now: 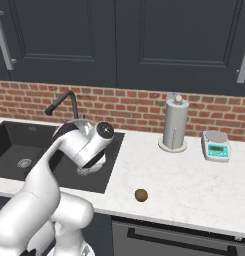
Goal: Put the colander in the sink, put the kiwi in the colander, and turn on the sink faucet and pour water over the colander.
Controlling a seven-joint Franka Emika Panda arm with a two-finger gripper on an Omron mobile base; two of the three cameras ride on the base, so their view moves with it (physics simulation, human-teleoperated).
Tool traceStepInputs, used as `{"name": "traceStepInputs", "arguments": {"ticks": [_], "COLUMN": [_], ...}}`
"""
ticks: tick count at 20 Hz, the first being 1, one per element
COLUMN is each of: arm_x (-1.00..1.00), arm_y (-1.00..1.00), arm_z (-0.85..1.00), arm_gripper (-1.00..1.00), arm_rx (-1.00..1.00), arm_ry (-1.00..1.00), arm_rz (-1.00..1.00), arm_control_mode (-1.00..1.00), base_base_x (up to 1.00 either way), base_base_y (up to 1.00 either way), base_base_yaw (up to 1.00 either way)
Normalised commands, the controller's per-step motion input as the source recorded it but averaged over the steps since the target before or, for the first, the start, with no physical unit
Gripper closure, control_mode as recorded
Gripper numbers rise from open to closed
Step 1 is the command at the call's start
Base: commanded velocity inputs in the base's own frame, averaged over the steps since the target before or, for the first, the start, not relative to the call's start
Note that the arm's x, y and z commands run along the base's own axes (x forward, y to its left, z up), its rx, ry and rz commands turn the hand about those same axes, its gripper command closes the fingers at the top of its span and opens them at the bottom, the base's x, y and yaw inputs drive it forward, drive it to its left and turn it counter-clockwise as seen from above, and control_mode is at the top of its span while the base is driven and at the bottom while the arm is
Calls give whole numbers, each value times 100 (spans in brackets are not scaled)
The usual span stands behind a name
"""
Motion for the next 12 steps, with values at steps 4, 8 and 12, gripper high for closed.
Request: {"name": "traceStepInputs", "arguments": {"ticks": [4,8,12], "arm_x": [39,39,24], "arm_y": [62,51,16], "arm_z": [-27,-37,-52], "arm_gripper": [100,100,100], "arm_rx": [-1,-6,-4], "arm_ry": [22,23,10], "arm_rz": [1,2,4], "arm_control_mode": [-100,-100,-100], "base_base_x": [0,0,0], "base_base_y": [0,0,0], "base_base_yaw": [0,0,0]}}
